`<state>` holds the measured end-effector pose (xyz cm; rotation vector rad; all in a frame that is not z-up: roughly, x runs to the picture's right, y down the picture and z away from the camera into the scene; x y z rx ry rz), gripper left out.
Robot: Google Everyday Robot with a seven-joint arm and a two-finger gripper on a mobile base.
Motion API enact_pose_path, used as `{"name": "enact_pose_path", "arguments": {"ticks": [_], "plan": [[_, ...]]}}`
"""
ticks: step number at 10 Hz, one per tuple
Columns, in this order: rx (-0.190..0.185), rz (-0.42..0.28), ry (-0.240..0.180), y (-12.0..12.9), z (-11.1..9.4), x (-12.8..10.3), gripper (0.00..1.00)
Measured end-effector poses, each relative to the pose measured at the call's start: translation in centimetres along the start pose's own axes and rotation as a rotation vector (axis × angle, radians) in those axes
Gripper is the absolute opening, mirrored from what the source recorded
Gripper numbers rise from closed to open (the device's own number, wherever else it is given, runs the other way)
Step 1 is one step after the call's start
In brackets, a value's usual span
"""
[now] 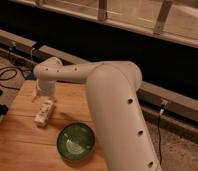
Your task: Place the bottle in the ceramic bowl
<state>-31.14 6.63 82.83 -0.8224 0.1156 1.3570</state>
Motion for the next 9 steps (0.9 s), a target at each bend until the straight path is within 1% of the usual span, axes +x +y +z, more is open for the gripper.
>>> {"name": "enact_pose_path", "arguments": {"ticks": [2, 5, 8, 9], "plan": [[0.009, 0.0, 0.031, -0.4, 1.6, -0.3, 0.65], [0.029, 0.027, 0.082, -2.1, 3.3, -0.5, 0.65], [0.011, 0.038, 0.179, -2.4, 7.4, 0.9, 0.65], [0.001, 0.032, 0.224, -1.8, 8.9, 1.5, 0.65]]}}
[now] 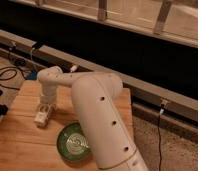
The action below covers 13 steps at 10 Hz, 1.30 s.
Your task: Place the bottle in the ceramic bowl
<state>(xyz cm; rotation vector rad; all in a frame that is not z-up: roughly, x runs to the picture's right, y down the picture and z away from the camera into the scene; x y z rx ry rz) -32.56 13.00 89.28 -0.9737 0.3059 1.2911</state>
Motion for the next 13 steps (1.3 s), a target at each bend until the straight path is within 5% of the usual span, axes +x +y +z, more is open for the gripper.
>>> {"name": "enact_pose_path", "arguments": {"ticks": [2, 7, 8, 11, 13], "plan": [[0.001, -0.008, 0.018, 0.2, 0.4, 0.2, 0.59], [0.009, -0.002, 0.022, -0.2, -0.1, 0.4, 0.11], [-0.018, -0.014, 0.008, 0.3, -0.2, 0.6, 0.03], [-0.217, -0.039, -0.061, 0.7, -3.4, 0.8, 0.0], [-0.267, -0.097, -0.119, 1.8, -7.5, 1.2, 0.0]]}}
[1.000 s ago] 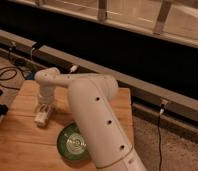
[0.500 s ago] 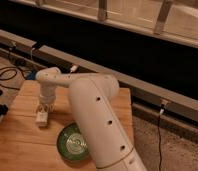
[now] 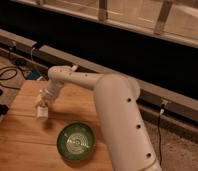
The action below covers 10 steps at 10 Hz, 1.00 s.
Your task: Place the bottle in the ceramic bowl
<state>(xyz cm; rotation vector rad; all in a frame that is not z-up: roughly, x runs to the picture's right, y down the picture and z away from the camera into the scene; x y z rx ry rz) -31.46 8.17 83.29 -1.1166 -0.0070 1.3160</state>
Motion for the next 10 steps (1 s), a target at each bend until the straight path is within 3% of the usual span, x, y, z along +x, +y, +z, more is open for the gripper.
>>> {"name": "enact_pose_path", "arguments": {"ticks": [3, 6, 8, 10], "plan": [[-0.026, -0.048, -0.089, 0.4, -6.6, 1.9, 0.0], [-0.015, -0.029, -0.161, -3.5, -11.3, 6.6, 0.0], [-0.005, -0.015, -0.173, -6.0, -13.8, 10.7, 0.0], [-0.002, -0.01, -0.17, -6.8, -14.5, 12.2, 0.0]]}}
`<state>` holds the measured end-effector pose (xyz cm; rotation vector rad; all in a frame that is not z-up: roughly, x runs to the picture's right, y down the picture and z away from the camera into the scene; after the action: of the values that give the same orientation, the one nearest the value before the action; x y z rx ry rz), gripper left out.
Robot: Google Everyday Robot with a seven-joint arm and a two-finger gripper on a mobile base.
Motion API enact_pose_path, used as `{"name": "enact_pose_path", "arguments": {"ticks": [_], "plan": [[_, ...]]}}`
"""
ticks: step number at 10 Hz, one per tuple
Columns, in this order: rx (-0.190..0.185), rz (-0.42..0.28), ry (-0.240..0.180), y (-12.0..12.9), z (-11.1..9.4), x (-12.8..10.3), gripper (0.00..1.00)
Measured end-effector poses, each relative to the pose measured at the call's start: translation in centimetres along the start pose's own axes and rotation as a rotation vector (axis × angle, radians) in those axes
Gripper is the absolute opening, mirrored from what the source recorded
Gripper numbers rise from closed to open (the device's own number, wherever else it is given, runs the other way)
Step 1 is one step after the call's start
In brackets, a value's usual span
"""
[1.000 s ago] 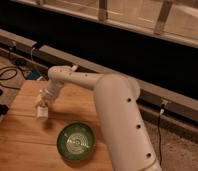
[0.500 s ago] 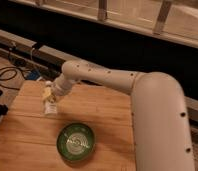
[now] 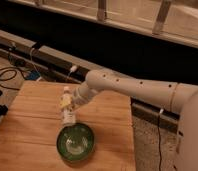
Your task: Place the bottle in the ceramic bowl
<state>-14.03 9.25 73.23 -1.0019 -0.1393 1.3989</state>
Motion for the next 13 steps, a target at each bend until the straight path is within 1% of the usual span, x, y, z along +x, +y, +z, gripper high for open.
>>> {"name": "enact_pose_path", "arguments": {"ticks": [5, 6, 7, 8, 9, 10, 11, 13], "plan": [[0.0, -0.003, 0.001, 0.1, 0.1, 0.0, 0.0], [0.012, 0.001, 0.004, 0.1, 0.1, 0.3, 0.0], [0.028, 0.009, 0.006, 0.2, 0.1, 1.1, 0.0], [0.042, 0.027, 0.005, 0.1, 0.0, 3.1, 0.0], [0.047, 0.045, 0.001, 0.2, 0.1, 5.2, 0.0], [0.047, 0.055, -0.001, 0.6, 0.4, 7.0, 0.0], [0.047, 0.07, -0.003, 1.1, 1.1, 9.5, 0.0], [0.038, 0.095, 0.0, 0.8, 1.9, 12.3, 0.0]]}}
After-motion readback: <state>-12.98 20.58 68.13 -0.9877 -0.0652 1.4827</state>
